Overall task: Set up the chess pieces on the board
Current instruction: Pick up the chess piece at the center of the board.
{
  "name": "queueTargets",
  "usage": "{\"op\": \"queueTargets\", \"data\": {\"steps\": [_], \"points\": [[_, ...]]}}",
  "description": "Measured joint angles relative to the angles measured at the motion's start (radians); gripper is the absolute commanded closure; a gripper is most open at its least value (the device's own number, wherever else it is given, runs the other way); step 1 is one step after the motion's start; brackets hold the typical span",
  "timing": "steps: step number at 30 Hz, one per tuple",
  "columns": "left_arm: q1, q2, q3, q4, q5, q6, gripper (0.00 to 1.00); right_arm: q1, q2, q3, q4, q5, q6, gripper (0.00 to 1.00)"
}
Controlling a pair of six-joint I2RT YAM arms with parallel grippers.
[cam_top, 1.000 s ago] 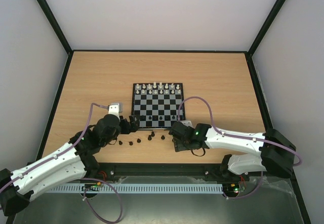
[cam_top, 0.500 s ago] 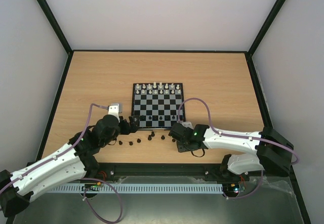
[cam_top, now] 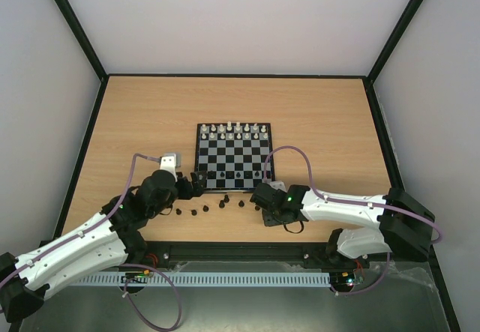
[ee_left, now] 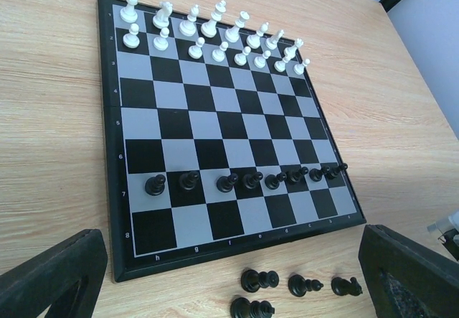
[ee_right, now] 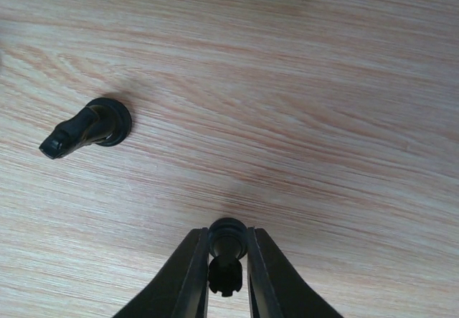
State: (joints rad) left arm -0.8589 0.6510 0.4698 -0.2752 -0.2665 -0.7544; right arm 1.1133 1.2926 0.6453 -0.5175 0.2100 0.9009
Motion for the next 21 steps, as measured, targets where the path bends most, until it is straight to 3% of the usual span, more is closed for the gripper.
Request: {"op": "queueTargets", "data": {"steps": [6,21], "points": [[0.000,0.000,-0.001,0.000,0.002,0.000,0.01,0.000,0.000,-0.001,0.001,0.002,0.002,0.96],[0.000,0.012,-0.013,0.015,0.005,0.000,0.01,-0.013,0.011,0.059,-0.019,0.042,-0.021,0.99]]}}
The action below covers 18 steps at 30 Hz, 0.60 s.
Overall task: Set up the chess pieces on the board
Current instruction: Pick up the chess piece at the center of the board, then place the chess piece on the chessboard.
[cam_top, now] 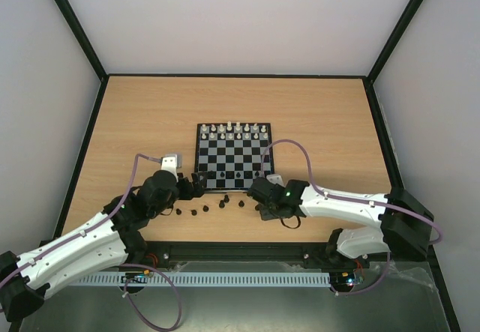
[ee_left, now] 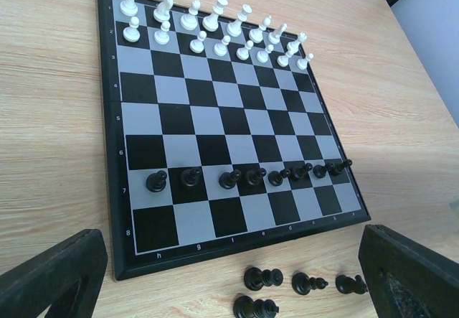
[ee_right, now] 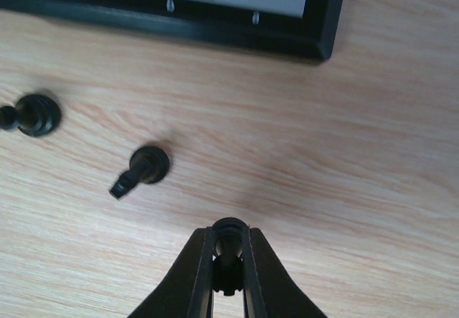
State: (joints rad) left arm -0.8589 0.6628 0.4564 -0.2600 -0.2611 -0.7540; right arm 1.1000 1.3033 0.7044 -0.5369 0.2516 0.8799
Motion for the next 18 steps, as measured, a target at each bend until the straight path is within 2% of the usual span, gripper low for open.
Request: {"op": "queueTargets", "data": {"steps": [12,18], "points": [[0.000,0.000,0.000,0.002,0.000,0.002,0.01,-0.138,0.002,0.143,-0.042,0.019,-0.128,0.99],[0.001,-0.005,0.000,0.001,-0.001,0.003,0.01,-0.233,0.067,0.181,-0.036,0.002,-0.213,0.99]]}}
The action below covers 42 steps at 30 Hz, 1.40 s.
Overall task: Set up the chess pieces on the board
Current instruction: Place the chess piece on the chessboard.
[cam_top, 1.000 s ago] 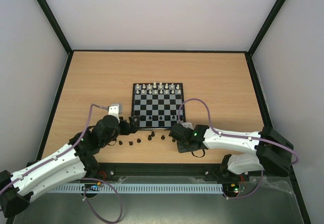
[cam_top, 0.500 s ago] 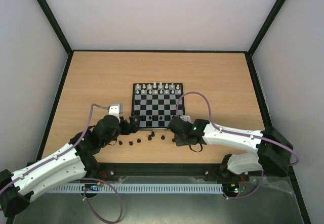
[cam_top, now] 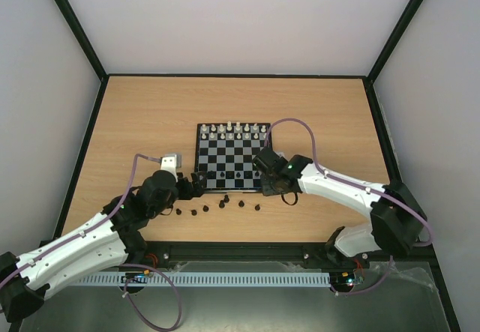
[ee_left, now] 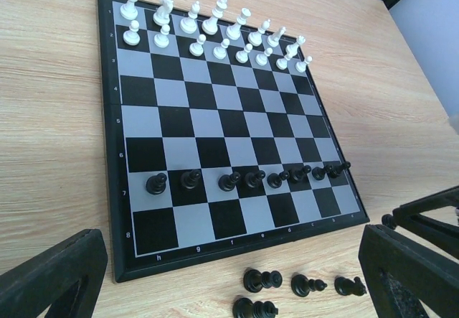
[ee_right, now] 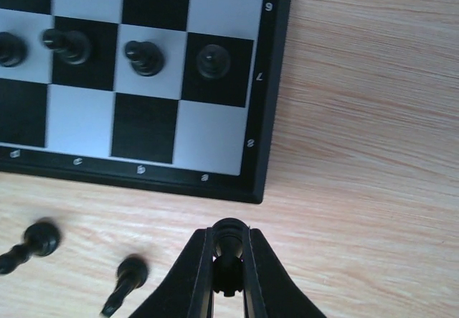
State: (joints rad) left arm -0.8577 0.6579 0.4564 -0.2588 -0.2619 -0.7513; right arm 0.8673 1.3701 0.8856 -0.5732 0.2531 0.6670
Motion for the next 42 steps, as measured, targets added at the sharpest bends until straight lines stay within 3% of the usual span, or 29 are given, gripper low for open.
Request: {"op": "queueTargets", "data": {"steps": [19,42], "points": [[0.012,-0.016,-0.002,-0.002,-0.001,0.003,0.01,-0.100,0.187,0.072,0.058,-0.074,-0.150,0.99],[0.012,-0.014,-0.002,-0.002,-0.001,0.003,0.01,-0.115,0.240,0.105,0.090,-0.104,-0.195,0.98]]}}
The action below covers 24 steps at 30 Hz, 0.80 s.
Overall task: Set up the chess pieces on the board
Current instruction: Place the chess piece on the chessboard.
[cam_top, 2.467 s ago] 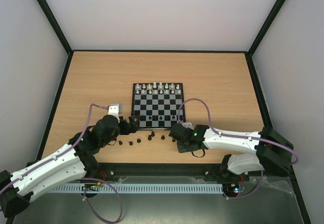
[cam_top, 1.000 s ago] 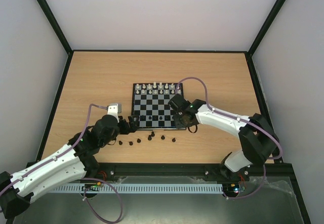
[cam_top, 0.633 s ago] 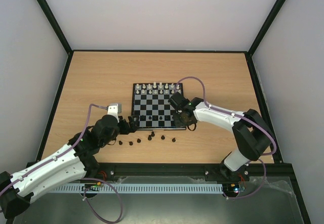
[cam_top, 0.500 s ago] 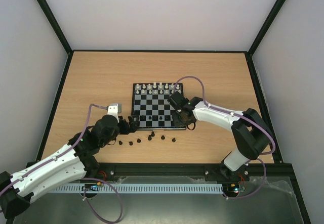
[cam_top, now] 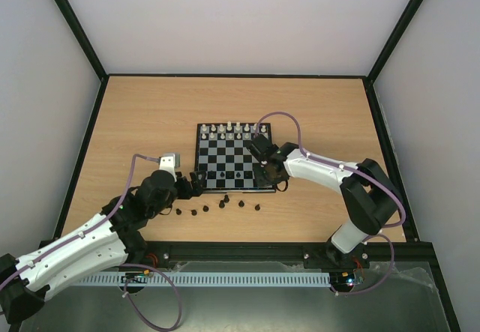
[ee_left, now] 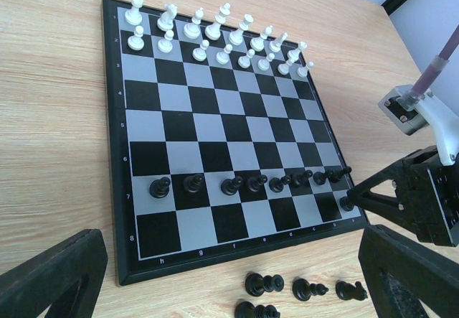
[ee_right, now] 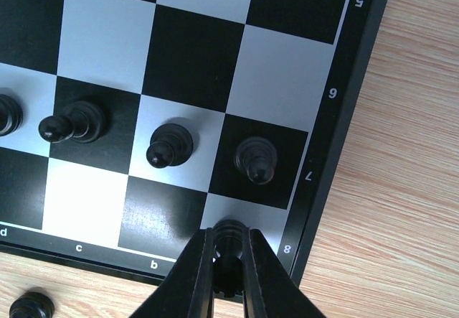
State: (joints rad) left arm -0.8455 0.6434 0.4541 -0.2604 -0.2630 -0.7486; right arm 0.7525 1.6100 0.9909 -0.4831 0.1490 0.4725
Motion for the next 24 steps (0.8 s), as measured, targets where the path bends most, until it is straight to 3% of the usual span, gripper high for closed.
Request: {"op": "queueTargets", "data": {"steps": [24], "points": [[0.007,0.027,0.000,0.004,0.000,0.002,0.01,0.000,0.005,0.005,0.002,0.002,0.000,0.89]]}}
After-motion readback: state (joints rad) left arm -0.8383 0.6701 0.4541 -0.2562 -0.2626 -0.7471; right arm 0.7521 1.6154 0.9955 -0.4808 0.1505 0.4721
